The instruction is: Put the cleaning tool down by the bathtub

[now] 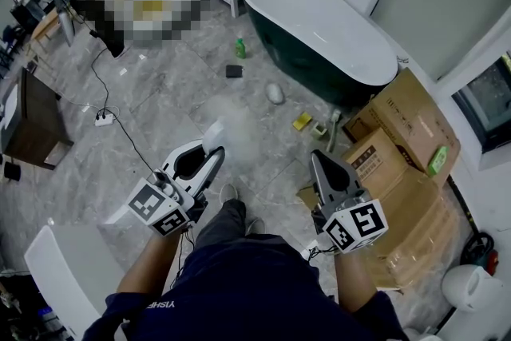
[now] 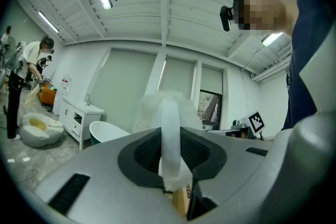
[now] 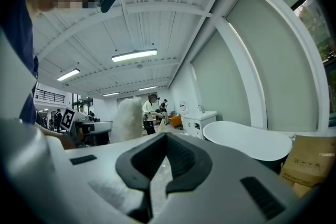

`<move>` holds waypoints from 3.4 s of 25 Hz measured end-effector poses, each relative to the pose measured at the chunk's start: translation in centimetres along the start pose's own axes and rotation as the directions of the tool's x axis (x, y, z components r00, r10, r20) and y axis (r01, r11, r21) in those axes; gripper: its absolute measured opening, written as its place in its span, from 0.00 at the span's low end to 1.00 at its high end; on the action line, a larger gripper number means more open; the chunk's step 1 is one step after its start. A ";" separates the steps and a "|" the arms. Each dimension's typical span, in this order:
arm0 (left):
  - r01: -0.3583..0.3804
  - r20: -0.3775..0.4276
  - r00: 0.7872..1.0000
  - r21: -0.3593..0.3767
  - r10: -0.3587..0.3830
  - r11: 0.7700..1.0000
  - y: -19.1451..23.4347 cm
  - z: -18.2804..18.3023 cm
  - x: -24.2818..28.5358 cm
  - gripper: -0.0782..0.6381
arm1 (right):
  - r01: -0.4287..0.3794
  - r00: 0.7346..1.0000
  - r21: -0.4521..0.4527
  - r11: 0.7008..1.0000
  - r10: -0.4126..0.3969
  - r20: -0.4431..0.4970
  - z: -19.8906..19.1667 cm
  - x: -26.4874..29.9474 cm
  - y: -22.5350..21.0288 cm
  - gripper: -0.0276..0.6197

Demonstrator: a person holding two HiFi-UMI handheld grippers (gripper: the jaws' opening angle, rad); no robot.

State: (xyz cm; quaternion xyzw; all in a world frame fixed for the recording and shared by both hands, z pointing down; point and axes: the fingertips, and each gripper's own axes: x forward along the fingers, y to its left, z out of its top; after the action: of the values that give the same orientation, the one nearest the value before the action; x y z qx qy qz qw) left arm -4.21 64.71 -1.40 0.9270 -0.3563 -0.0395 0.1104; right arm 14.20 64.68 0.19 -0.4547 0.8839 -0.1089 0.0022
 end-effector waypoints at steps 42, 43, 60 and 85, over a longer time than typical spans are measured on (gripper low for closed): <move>0.072 0.000 0.997 -0.096 -0.072 0.993 28.9 4.9 10.5 0.25 | 0.059 0.995 0.008 0.998 -0.058 -0.080 2.4 29.6 -5.1 0.05; 0.077 0.003 0.997 -0.097 -0.077 0.992 29.6 5.2 10.7 0.25 | 0.061 0.995 0.006 0.998 -0.060 -0.080 2.5 30.4 -5.0 0.05; 0.085 0.006 0.996 -0.070 -0.085 0.994 36.5 6.6 13.2 0.25 | 0.060 0.995 -0.004 0.998 -0.060 -0.077 3.1 38.0 -6.4 0.05; 0.017 -0.042 0.999 -0.070 -0.020 0.997 42.7 6.8 26.6 0.25 | -0.010 0.995 0.036 0.999 0.014 -0.101 4.6 47.0 -19.8 0.05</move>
State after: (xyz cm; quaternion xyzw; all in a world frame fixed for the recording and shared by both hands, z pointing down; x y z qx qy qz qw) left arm -13.31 14.93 2.01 0.9265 -0.3438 -0.0331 0.1497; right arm 3.05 14.82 4.02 -0.4432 0.8836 -0.1475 -0.0336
